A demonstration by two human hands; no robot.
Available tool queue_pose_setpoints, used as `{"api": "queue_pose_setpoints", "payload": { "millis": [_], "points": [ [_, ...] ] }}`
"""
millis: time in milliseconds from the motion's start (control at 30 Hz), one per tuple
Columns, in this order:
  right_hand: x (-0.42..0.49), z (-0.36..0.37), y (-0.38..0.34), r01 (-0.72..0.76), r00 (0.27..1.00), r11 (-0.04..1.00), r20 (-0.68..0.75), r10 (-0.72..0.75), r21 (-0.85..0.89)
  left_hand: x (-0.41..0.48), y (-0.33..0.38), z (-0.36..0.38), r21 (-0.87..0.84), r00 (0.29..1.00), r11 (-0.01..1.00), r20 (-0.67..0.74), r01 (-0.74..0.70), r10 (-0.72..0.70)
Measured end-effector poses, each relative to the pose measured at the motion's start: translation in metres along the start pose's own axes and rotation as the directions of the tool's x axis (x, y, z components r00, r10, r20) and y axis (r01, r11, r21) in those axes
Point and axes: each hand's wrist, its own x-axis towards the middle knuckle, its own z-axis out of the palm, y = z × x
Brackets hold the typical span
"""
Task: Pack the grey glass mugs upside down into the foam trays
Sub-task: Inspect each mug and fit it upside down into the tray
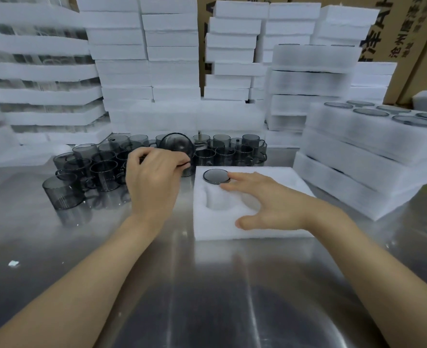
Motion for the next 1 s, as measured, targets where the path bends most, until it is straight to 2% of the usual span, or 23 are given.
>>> {"api": "queue_pose_setpoints", "payload": {
  "millis": [100, 167, 233, 333, 400, 467, 533, 633, 733, 833, 1000],
  "points": [
    [0.005, 0.008, -0.002, 0.054, 0.978, 0.998, -0.2, -0.058, -0.023, 0.001, 0.011, -0.008, 0.038, 0.974, 0.978, -0.09, -0.207, 0.209],
    [0.007, 0.013, -0.004, 0.088, 0.94, 0.993, -0.336, -0.057, 0.08, 0.001, 0.018, -0.008, 0.049, 0.952, 0.956, -0.087, -0.29, 0.293],
    [0.01, 0.017, -0.004, 0.097, 0.89, 0.978, -0.455, -0.002, 0.186, -0.001, 0.022, -0.006, 0.056, 0.93, 0.933, -0.077, -0.357, 0.36],
    [0.013, 0.018, -0.001, 0.14, 0.791, 0.958, -0.61, 0.044, 0.252, -0.004, 0.022, -0.002, 0.048, 0.901, 0.903, -0.061, -0.427, 0.43],
    [0.012, 0.016, -0.001, 0.193, 0.76, 0.965, -0.649, -0.032, 0.178, -0.006, 0.023, 0.001, 0.053, 0.875, 0.878, -0.069, -0.475, 0.478],
    [0.011, 0.017, 0.0, 0.229, 0.765, 0.971, -0.629, -0.135, 0.07, -0.007, 0.027, 0.003, 0.054, 0.851, 0.856, -0.088, -0.515, 0.518],
    [0.012, 0.019, 0.002, 0.251, 0.765, 0.967, -0.622, -0.167, 0.049, -0.009, 0.031, 0.004, 0.042, 0.857, 0.863, -0.107, -0.503, 0.505],
    [0.015, 0.019, 0.007, 0.269, 0.745, 0.961, -0.647, -0.163, 0.068, -0.012, 0.034, 0.006, -0.022, 0.917, 0.92, -0.091, -0.392, 0.388],
    [0.015, 0.019, 0.007, 0.3, 0.749, 0.952, -0.632, -0.199, 0.057, -0.017, 0.031, 0.009, -0.101, 0.973, 0.968, 0.0, -0.23, 0.231],
    [0.015, 0.02, 0.006, 0.299, 0.772, 0.953, -0.6, -0.207, 0.056, -0.019, 0.027, 0.01, -0.151, 0.987, 0.984, 0.114, -0.095, 0.113],
    [0.015, 0.021, 0.008, 0.254, 0.795, 0.966, -0.577, -0.185, 0.04, -0.021, 0.026, 0.014, -0.208, 0.987, 0.976, 0.125, -0.07, 0.097]
  ]
}}
